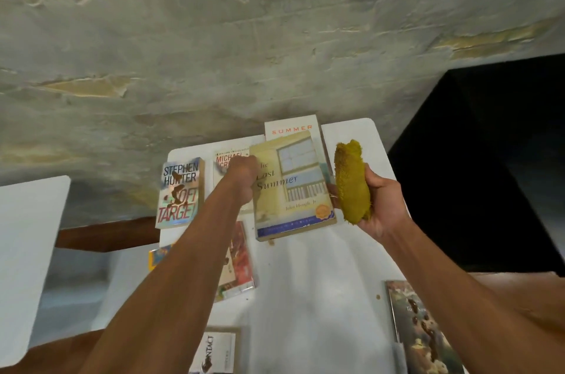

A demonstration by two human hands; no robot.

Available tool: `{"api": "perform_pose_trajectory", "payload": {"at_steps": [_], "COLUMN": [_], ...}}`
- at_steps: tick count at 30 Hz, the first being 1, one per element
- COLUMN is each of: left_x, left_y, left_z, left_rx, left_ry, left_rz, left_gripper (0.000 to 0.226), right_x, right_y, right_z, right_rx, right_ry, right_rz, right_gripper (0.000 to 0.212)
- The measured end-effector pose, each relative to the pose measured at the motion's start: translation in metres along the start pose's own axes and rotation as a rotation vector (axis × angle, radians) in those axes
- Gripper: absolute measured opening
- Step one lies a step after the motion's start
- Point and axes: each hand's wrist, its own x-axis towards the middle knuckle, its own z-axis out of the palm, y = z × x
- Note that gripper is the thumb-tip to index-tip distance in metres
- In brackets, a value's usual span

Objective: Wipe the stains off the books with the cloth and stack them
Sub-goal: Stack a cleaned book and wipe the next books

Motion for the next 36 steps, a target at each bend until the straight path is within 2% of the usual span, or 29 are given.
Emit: {"api": "perform_pose_trajectory", "payload": {"at_steps": [13, 23, 36], "left_x": [0.055, 0.074, 0.075], "left_y": [0.020, 0.029, 0.035], "left_z": [0.012, 0.026, 0.034], "left_rx": [-0.139, -0.019, -0.188], "left_ry": [-0.054, -0.094, -0.173], "left_rz": [-0.049, 0.092, 0.049], "left_gripper": [0.025, 0.029, 0.037], "right_x": [0.048, 0.080, 0.092], "right_y": [-0.012, -0.030, -0.034], "right_z": [0.010, 0.017, 0.026], "right_rx": [-0.078, -0.158, -0.268], "right_ry": [0.098, 0.171, 0.234], "right_rz": [-0.064, -0.080, -0.123], "right_gripper": [0.040, 0.041, 0.038]}}
